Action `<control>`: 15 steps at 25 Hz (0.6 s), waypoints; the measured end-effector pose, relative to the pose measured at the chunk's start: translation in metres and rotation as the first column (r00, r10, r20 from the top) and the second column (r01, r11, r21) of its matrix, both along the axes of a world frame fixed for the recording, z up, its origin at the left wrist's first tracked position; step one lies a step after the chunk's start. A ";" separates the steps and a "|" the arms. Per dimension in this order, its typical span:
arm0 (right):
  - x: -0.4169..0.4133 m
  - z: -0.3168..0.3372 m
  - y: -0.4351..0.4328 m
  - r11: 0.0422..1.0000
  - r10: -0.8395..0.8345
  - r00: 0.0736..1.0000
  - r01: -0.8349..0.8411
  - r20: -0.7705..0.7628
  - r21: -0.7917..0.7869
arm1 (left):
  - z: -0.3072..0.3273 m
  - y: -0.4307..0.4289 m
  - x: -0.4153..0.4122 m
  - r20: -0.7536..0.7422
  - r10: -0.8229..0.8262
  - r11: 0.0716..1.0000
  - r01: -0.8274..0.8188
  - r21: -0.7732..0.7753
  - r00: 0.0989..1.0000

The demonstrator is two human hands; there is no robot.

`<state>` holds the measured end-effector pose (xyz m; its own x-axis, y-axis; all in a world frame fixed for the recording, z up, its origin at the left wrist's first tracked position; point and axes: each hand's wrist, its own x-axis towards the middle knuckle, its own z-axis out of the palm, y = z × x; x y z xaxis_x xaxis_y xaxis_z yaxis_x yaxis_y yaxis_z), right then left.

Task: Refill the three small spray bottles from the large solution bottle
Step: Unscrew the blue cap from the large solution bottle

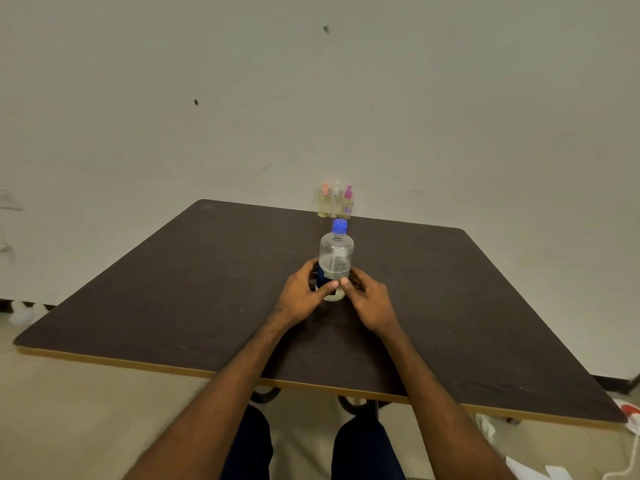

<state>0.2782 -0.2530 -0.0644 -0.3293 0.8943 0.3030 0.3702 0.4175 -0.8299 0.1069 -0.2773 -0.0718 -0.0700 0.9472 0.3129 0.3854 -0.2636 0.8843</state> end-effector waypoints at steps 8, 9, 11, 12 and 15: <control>0.000 0.001 -0.003 1.000 -0.020 1.000 0.020 0.016 0.012 | -0.001 -0.002 0.000 0.002 -0.006 1.000 0.006 -0.013 1.000; 0.000 0.002 -0.002 1.000 -0.023 1.000 0.023 0.020 0.013 | 0.000 -0.001 0.000 -0.008 -0.015 1.000 0.015 -0.007 1.000; 0.000 0.003 0.000 1.000 -0.022 1.000 0.021 0.020 0.011 | 0.001 0.002 -0.002 -0.023 -0.037 0.999 0.037 0.004 0.999; 0.000 0.003 0.000 1.000 -0.018 1.000 0.018 0.021 0.009 | 0.001 0.003 -0.002 -0.026 -0.044 0.999 0.044 0.008 0.999; 0.000 0.002 0.006 0.998 -0.055 0.997 0.053 -0.050 -0.033 | -0.001 0.005 -0.002 -0.004 -0.045 0.999 0.045 0.002 0.999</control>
<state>0.2781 -0.2470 -0.0629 -0.2650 0.9197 0.2895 0.3484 0.3714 -0.8606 0.1050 -0.2721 -0.0724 -0.0261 0.9486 0.3153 0.3766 -0.2828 0.8821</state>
